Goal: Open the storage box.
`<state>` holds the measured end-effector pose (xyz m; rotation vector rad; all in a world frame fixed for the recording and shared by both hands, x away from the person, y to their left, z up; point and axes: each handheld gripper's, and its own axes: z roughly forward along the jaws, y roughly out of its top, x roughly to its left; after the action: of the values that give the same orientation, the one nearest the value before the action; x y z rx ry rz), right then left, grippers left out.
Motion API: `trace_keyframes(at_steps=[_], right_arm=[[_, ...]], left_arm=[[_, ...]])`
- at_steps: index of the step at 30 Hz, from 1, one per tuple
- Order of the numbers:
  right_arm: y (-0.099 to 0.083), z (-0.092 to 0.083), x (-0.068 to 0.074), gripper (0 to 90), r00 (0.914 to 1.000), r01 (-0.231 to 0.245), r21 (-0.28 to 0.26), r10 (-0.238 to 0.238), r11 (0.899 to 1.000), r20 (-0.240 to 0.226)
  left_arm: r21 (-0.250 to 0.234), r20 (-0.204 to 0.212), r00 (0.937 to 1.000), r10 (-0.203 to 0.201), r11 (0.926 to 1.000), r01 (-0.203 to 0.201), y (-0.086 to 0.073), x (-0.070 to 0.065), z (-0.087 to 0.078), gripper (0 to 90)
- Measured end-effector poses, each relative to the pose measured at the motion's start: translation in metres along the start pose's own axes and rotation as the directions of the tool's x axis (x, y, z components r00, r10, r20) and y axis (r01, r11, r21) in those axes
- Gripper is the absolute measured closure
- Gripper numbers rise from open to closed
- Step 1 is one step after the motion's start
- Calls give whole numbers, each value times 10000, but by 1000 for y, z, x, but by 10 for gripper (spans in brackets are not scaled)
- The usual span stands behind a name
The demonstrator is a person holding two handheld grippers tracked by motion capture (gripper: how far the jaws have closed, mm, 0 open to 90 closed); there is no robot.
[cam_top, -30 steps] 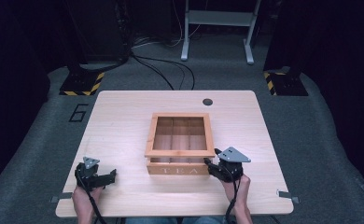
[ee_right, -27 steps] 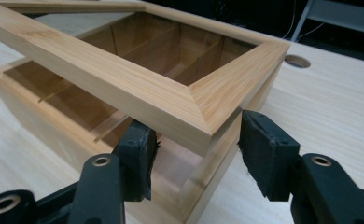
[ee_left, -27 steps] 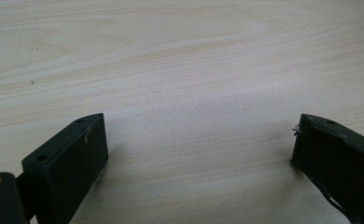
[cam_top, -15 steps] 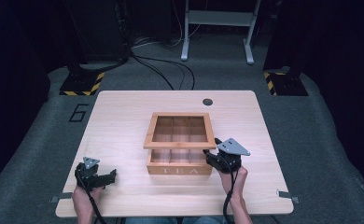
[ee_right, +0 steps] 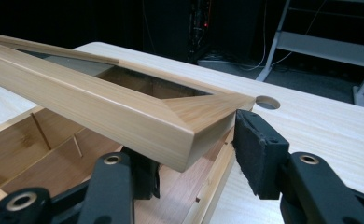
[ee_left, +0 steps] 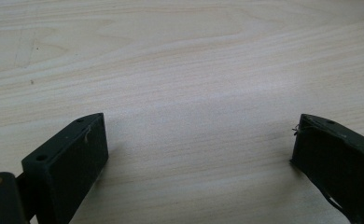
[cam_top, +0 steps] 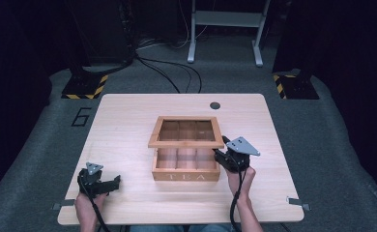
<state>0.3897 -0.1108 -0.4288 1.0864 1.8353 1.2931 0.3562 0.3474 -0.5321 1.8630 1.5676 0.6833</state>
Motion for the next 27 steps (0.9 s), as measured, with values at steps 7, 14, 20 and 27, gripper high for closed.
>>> trace_keyframes(at_steps=[7,14,20,27], right_arm=[[6,1,-1,532,10000,67,-91,-66,9999,70],[13,3,-3,527,10000,-75,-196,75,9998,1],[22,5,-7,531,9999,-38,-157,36,9999,-97],[31,7,-10,535,9999,58,73,-57,10000,-138]], left_arm=[[1,10,10000,-2,10000,2,0,0,0,32],[1,11,10000,1,10000,-1,0,0,0,33],[-14,14,10000,-4,10000,4,0,0,0,32],[-24,15,10000,-5,10000,5,0,0,0,33]])
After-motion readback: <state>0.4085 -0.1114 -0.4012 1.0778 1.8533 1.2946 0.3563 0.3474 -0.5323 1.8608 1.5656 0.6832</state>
